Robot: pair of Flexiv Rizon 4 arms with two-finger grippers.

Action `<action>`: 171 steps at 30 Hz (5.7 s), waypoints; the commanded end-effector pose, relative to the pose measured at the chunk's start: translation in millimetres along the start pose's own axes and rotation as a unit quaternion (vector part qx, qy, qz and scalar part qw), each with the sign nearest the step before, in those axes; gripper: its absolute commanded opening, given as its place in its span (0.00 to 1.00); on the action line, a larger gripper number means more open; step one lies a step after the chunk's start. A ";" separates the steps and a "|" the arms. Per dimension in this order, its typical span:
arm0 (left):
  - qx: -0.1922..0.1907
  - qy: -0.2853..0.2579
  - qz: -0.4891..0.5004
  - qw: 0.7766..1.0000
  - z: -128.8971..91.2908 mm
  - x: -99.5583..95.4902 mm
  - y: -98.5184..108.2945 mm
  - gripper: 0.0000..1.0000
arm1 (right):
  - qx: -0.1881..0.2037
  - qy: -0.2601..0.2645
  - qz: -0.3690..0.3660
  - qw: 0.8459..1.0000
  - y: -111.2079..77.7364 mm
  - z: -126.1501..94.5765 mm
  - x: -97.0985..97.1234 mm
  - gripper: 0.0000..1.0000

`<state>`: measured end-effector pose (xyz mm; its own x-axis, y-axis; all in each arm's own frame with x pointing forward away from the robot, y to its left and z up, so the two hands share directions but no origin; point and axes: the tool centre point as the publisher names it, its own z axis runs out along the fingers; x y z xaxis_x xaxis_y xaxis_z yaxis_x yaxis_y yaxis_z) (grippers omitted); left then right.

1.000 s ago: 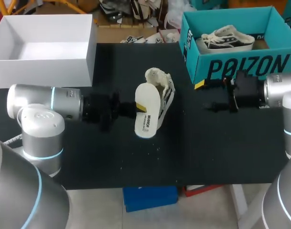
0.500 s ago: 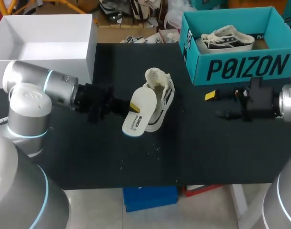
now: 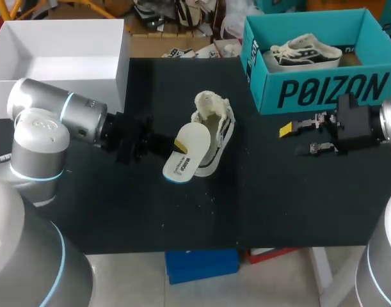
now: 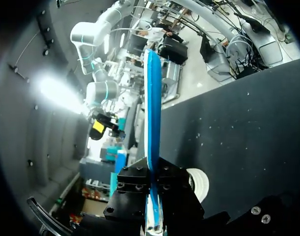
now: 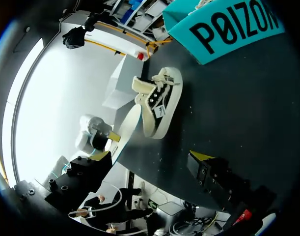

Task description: Take the shoe out of the shoebox, open the shoe tongue, remove and reinsert the insole, then place the shoe into the shoebox

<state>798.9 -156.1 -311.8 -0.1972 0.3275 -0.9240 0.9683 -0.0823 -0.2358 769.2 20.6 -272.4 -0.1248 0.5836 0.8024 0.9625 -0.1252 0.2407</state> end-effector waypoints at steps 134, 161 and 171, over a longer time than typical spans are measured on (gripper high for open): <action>0.080 0.267 0.012 0.960 39.1 14.0 93.1 0.00 | -0.109 -0.270 -0.283 0.914 -44.4 -25.9 -2.4 1.00; 0.099 0.344 0.032 0.933 20.0 13.1 55.2 1.00 | -0.109 -0.270 -0.283 0.914 -44.4 -25.9 -2.4 1.00; 0.112 0.387 0.028 0.915 22.3 24.1 46.3 0.35 | -0.109 -0.270 -0.283 0.914 -44.4 -25.9 -2.4 1.00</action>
<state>835.2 -169.6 -351.0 0.1002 0.8707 -0.4815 0.8986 -0.2869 -0.3318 720.2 4.1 -269.9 -0.3922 0.9089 0.1415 0.7031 0.1970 0.6833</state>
